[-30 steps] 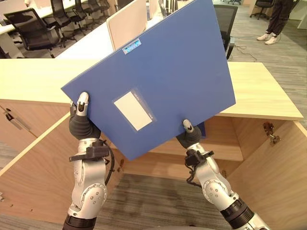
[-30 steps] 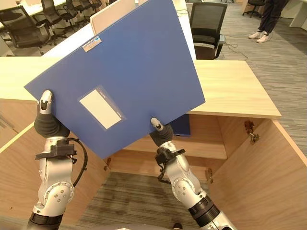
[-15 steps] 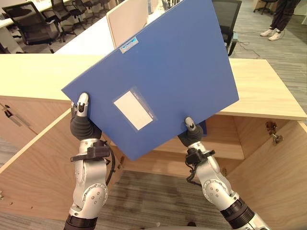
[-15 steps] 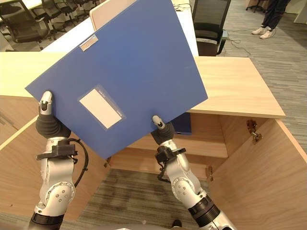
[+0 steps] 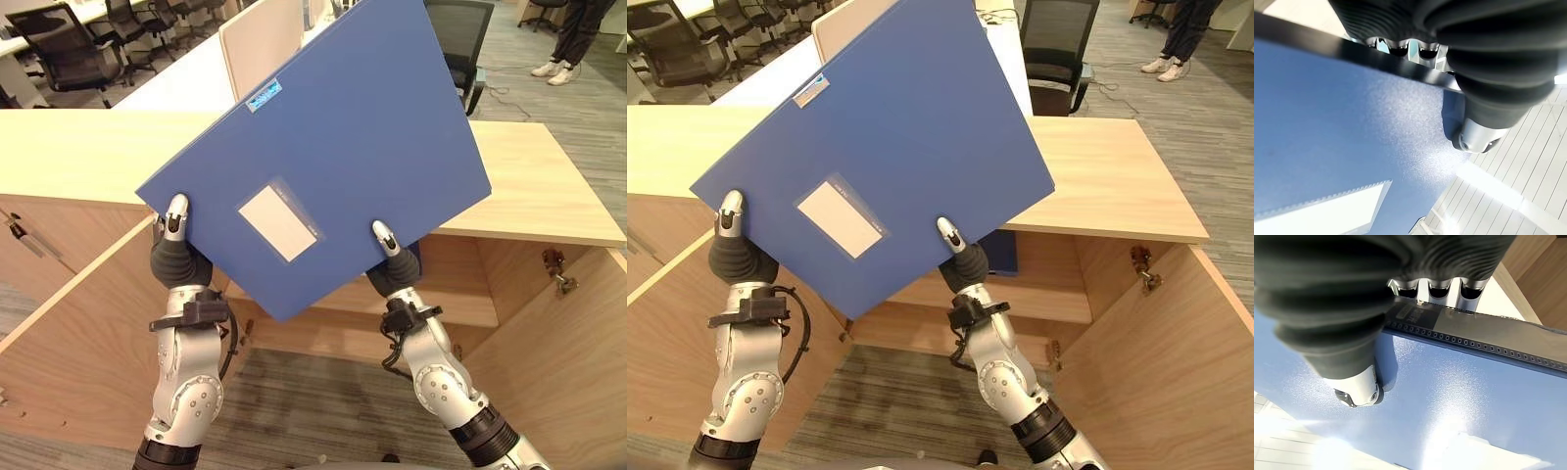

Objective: Put the empty folder in the office cabinet

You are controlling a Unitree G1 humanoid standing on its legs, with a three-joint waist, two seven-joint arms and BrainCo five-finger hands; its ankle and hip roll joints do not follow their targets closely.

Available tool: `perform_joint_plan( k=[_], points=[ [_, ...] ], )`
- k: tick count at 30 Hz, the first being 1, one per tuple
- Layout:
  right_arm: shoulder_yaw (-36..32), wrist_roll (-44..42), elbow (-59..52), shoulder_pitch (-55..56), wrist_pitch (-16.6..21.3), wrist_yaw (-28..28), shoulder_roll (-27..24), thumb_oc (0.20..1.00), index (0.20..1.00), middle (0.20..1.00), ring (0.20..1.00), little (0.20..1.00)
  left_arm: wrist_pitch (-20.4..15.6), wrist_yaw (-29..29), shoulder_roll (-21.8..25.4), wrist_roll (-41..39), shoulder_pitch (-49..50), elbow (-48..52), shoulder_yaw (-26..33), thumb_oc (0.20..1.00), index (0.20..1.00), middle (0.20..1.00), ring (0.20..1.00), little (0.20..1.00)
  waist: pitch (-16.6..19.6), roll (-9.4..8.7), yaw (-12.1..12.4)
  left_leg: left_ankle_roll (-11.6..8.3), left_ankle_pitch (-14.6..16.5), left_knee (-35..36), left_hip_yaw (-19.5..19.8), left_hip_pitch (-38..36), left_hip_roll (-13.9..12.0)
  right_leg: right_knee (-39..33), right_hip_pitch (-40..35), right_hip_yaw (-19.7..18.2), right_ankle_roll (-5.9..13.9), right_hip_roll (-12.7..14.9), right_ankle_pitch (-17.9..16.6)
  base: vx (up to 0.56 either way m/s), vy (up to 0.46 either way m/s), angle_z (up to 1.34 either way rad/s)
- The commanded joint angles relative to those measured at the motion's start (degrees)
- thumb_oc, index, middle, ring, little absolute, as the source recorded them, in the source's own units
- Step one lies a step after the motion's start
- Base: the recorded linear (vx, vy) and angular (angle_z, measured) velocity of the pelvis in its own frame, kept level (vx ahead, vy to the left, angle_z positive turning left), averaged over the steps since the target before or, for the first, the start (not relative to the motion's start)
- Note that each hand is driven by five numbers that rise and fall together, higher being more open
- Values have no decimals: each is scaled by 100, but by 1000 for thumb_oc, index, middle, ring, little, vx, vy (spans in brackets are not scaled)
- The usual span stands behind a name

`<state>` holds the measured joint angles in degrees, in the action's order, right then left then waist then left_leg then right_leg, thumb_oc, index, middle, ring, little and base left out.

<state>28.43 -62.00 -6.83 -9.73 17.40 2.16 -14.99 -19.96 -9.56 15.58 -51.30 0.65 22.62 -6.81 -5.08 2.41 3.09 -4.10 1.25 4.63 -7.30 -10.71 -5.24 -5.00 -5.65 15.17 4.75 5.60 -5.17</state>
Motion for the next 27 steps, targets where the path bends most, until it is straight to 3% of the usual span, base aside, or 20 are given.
perform_joint_plan(
  k=[1,8,9,10,11,19,27],
  points=[
    [111,126,-455,-409,119,346,366,200,200,200,200,200,46,178,262,251,-10,70,-197,200,200,200,200,200,167,-337,-32,79,-36,37,197,254,127,485,-227,-239,309,216,857,0,0,0],
    [142,129,-426,-100,-126,488,172,200,200,200,200,200,104,255,284,268,39,43,-117,200,200,200,200,200,162,-346,-34,77,-30,37,216,256,138,478,-232,-220,314,217,858,0,0,0],
    [142,129,-426,-99,-126,488,172,200,200,200,200,200,104,255,284,268,40,43,-117,357,357,357,357,357,162,-346,-34,77,-30,37,216,256,138,478,-231,-220,314,217,858,0,0,0],
    [118,193,-409,7,-182,494,98,200,200,200,200,200,124,259,290,246,59,25,-96,583,583,583,583,583,152,-349,-40,74,-26,37,214,255,139,480,-227,-217,317,219,856,0,0,0],
    [114,208,-400,52,-223,508,66,200,200,200,200,200,132,265,291,255,70,25,-82,1000,1000,1000,1000,1000,150,-352,-41,74,-24,37,212,256,137,483,-222,-215,318,221,855,0,0,0],
    [4,369,-340,361,-474,719,-232,200,200,200,200,200,187,336,350,432,92,-104,68,1000,1000,1000,1000,1000,143,-386,-44,71,-20,37,217,279,137,505,-216,-207,329,217,865,0,0,0],
    [-578,500,-221,1100,-770,1208,-718,200,200,200,200,200,287,798,527,672,416,-458,535,1000,1000,1000,1000,1000,136,-411,-78,64,-15,37,210,297,142,495,-198,-204,350,214,850,0,0,0]
  ],
)
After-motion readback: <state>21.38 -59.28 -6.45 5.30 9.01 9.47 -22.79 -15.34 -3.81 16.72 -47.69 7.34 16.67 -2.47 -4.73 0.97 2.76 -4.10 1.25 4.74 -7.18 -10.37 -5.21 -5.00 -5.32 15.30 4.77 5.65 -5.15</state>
